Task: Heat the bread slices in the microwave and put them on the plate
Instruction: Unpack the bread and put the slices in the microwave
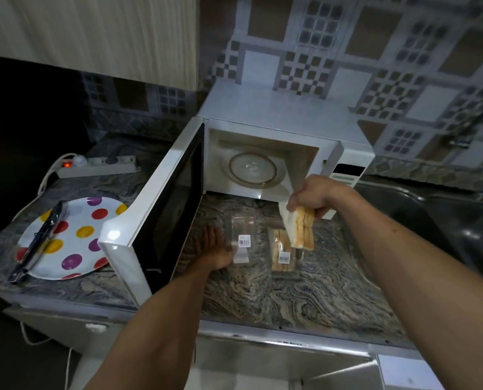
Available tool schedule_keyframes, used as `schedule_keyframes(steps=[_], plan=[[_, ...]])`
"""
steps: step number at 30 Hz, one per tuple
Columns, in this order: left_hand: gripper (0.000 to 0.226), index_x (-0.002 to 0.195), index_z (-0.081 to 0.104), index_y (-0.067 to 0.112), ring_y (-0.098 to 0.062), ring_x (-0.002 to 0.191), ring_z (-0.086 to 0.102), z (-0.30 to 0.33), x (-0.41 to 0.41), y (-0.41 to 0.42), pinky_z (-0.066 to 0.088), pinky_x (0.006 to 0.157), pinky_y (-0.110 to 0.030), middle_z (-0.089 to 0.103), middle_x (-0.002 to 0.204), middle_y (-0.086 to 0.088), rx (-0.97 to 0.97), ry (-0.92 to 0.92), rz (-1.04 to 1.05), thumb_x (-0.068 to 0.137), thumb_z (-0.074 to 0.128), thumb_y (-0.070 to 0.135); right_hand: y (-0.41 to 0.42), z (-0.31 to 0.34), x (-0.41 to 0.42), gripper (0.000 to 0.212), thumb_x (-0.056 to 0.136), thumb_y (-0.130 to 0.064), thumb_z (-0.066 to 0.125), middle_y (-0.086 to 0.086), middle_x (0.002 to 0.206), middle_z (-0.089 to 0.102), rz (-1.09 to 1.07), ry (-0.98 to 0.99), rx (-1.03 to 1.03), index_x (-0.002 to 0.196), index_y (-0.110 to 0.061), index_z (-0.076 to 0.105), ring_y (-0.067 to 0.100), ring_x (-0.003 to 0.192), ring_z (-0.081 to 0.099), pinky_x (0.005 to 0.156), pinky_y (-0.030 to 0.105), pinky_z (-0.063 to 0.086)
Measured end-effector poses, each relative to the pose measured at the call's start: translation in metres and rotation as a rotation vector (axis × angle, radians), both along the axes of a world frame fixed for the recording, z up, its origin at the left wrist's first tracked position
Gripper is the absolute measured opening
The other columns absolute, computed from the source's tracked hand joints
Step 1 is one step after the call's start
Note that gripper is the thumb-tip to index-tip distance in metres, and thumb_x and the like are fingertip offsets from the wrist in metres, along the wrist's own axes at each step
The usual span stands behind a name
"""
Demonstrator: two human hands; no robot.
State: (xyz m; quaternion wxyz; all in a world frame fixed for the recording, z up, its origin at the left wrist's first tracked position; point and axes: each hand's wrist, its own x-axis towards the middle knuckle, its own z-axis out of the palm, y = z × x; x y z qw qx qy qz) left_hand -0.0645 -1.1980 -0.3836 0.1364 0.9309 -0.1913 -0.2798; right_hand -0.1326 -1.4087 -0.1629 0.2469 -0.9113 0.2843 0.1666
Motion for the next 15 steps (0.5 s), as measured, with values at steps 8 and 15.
schedule_keyframes(steps=[8,15], plan=[[0.098,0.152,-0.024,0.009,-0.031,0.146,-0.028,-0.001,0.002,-0.003,-0.016,0.117,-0.054,-0.032,0.158,-0.014,0.080,0.015,-0.029,0.096,0.038,0.061,-0.016,-0.038,0.059,0.029,0.088,-0.039,0.069,0.009,0.090,0.073,-0.057,-0.210,-0.158,0.096,-0.011,0.073,0.023,0.071,0.071,0.066,0.033,0.061],[0.100,0.150,-0.026,0.008,-0.030,0.144,-0.032,0.008,0.003,-0.008,-0.017,0.116,-0.054,-0.037,0.155,-0.013,0.112,0.089,-0.035,0.095,0.038,0.061,-0.035,-0.073,0.122,0.042,0.093,-0.045,0.058,0.015,0.111,0.072,-0.024,-0.364,-0.234,0.111,-0.010,0.075,0.033,0.099,0.068,0.074,0.028,0.045]])
